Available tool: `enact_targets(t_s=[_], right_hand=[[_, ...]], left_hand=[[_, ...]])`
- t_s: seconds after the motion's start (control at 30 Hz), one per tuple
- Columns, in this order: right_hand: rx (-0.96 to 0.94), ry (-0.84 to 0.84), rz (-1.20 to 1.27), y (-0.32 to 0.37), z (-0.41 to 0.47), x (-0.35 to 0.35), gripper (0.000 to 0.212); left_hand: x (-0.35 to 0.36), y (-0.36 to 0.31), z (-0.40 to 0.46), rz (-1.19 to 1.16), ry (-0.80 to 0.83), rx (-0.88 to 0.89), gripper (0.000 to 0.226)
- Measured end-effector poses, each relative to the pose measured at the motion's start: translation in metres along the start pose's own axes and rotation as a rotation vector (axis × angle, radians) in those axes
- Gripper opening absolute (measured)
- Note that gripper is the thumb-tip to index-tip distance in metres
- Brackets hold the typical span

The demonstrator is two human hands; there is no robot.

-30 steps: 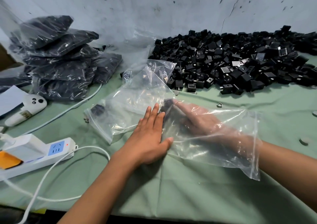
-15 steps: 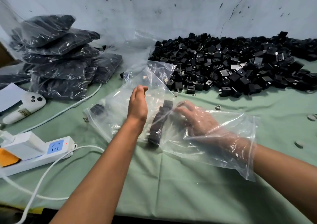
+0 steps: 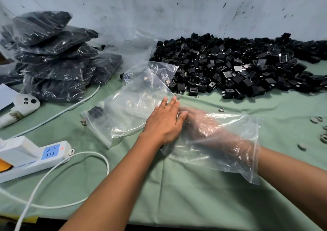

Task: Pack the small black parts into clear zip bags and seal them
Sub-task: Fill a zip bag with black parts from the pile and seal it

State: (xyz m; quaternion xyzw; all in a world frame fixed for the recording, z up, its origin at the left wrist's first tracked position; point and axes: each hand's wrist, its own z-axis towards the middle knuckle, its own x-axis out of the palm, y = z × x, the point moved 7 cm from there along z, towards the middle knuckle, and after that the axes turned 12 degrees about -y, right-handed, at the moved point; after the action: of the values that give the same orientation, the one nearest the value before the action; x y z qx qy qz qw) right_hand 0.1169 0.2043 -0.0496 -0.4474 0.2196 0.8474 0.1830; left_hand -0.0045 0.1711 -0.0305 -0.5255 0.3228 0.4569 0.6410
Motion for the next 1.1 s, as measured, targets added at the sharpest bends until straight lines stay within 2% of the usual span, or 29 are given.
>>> enact_targets(t_s=[0.03, 0.17, 0.27, 0.37, 0.47, 0.53, 0.6, 0.67, 0.7, 0.73, 0.83, 0.93, 1.0, 1.1], right_hand=[[0.008, -0.026, 0.027, 0.004, 0.001, -0.004, 0.057], [0.000, 0.012, 0.089, -0.003, -0.006, -0.010, 0.047], [-0.150, 0.003, -0.104, -0.008, -0.015, -0.036, 0.036], [-0.337, 0.147, -0.080, -0.018, -0.042, -0.070, 0.042], [-0.180, 0.217, -0.049, -0.044, -0.077, -0.113, 0.045], [-0.017, 0.082, -0.087, -0.060, -0.087, -0.132, 0.038], [0.221, -0.268, -0.044, -0.076, -0.087, -0.155, 0.030], [0.598, -0.644, 0.065, -0.107, -0.096, -0.175, 0.033], [0.700, -0.720, 0.062, -0.117, -0.097, -0.176, 0.032], [0.713, -0.697, 0.006, -0.123, -0.091, -0.172, 0.030], [0.551, -0.387, -0.174, -0.129, -0.055, -0.142, 0.025], [0.392, -0.171, -0.283, -0.135, -0.028, -0.122, 0.044], [0.351, -0.024, -0.307, -0.137, -0.019, -0.111, 0.055], [0.328, 0.087, -0.387, -0.137, -0.014, -0.097, 0.057]], left_hand=[[0.002, -0.001, 0.001, 0.081, 0.012, 0.050, 0.069], [0.007, -0.002, 0.001, 0.190, 0.040, 0.071, 0.070], [0.007, -0.003, 0.001, 0.207, 0.043, 0.070, 0.069], [0.008, -0.001, -0.001, 0.205, 0.041, 0.048, 0.070], [0.010, 0.000, -0.001, 0.222, 0.037, 0.024, 0.072], [0.010, -0.001, 0.000, 0.235, 0.026, 0.005, 0.073], [0.009, -0.002, 0.000, 0.241, 0.019, -0.015, 0.075], [0.009, -0.003, -0.001, 0.254, 0.019, -0.024, 0.077], [0.009, -0.003, -0.002, 0.259, 0.015, -0.024, 0.078], [0.009, -0.003, -0.003, 0.258, 0.012, -0.026, 0.079], [0.007, -0.002, -0.003, 0.229, 0.007, -0.026, 0.080], [0.007, -0.002, -0.004, 0.227, 0.008, -0.023, 0.079], [0.007, -0.002, -0.004, 0.244, 0.008, -0.020, 0.079], [0.008, -0.002, -0.003, 0.251, 0.008, -0.019, 0.078]])
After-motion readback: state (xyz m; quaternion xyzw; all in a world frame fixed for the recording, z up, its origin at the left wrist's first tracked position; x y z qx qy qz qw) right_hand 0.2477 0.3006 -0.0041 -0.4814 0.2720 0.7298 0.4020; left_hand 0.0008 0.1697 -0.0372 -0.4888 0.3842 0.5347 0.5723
